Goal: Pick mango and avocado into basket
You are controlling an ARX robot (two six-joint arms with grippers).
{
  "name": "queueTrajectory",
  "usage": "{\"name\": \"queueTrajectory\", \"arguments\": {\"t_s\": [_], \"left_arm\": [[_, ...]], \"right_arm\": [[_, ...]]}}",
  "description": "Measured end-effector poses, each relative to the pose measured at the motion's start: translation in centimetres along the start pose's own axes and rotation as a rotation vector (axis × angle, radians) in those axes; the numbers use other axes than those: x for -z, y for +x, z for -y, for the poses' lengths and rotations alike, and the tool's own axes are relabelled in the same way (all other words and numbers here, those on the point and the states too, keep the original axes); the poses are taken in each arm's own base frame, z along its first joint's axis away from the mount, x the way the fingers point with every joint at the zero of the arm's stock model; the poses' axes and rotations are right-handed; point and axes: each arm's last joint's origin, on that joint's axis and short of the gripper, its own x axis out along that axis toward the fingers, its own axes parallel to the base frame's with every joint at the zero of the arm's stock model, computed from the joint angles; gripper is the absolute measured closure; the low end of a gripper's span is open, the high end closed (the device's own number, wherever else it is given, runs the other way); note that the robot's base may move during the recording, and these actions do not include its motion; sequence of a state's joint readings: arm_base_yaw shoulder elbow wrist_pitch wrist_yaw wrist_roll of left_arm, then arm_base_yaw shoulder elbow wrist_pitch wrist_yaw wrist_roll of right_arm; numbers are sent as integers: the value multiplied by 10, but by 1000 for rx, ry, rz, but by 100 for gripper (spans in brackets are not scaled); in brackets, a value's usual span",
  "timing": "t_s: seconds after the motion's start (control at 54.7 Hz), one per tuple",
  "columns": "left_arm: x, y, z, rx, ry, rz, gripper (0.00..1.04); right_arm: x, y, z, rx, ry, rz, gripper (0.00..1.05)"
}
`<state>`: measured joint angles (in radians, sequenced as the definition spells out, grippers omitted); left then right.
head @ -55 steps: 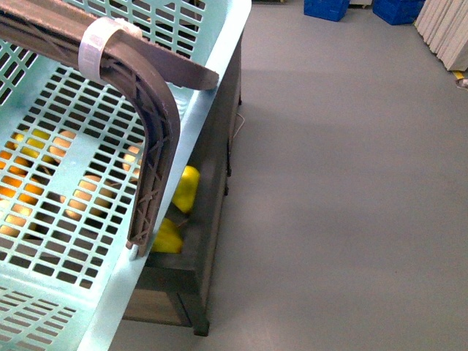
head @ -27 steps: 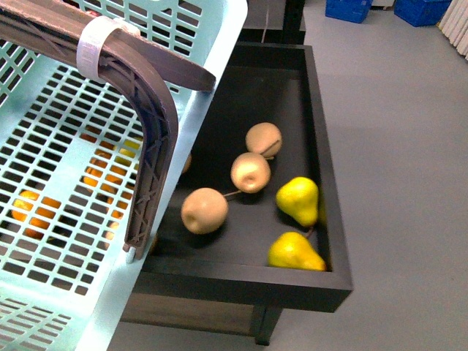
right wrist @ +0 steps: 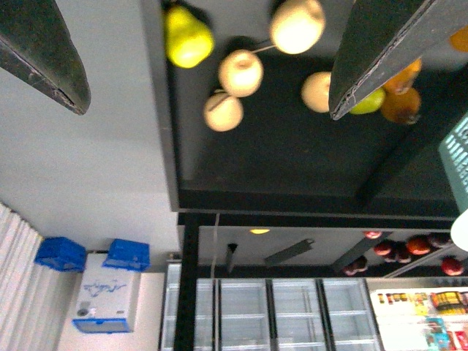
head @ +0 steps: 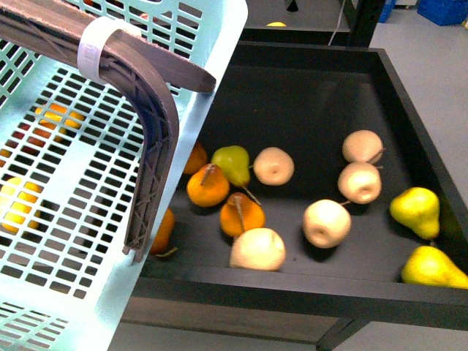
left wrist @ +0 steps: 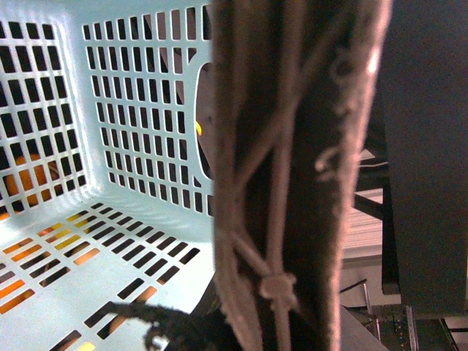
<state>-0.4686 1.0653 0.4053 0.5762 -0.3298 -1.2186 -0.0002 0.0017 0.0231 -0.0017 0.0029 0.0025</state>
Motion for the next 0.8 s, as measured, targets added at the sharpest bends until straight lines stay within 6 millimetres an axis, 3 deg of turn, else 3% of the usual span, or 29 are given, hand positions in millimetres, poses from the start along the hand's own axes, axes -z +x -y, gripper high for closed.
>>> {"name": "queueTrajectory", "arguments": {"t_s": [0.805], "left_arm": [[0, 0, 0, 0, 0, 0, 99]], "right_arm": [[0, 0, 0, -1, 0, 0, 9]]}}
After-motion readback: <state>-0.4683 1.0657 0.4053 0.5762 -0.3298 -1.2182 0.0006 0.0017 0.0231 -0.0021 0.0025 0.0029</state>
